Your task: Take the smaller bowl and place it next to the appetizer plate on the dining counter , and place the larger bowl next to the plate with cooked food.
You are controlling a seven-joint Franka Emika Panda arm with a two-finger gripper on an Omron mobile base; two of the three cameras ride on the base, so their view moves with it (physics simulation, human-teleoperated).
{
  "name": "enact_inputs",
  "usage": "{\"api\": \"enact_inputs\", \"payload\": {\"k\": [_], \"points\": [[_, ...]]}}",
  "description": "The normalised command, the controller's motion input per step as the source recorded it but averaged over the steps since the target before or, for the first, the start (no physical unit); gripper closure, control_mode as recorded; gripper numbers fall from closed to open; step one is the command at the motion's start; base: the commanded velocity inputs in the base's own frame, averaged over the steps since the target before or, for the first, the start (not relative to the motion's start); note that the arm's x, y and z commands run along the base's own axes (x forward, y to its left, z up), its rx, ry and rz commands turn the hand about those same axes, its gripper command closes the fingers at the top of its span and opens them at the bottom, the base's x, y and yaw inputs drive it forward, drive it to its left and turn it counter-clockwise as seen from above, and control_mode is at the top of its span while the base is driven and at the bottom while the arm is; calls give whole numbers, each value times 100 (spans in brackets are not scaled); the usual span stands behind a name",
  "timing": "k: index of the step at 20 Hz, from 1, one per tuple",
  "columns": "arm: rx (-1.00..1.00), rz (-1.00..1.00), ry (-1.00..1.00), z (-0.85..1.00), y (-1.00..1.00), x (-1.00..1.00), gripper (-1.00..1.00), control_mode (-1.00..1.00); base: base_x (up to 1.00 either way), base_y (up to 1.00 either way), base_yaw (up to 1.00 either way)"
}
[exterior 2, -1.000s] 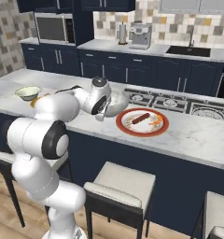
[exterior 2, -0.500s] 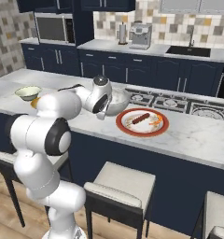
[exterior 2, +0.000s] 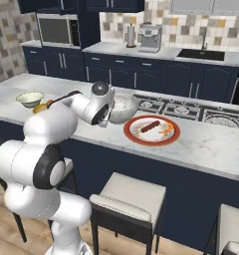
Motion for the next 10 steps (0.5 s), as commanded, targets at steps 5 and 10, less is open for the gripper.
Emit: {"api": "enact_inputs", "payload": {"k": [5,10], "points": [[0,0,-8,100,3,-70,-100,-100,0,0,0],[-8,0,0,95,-1,-97,-100,-100,0,0,0]]}}
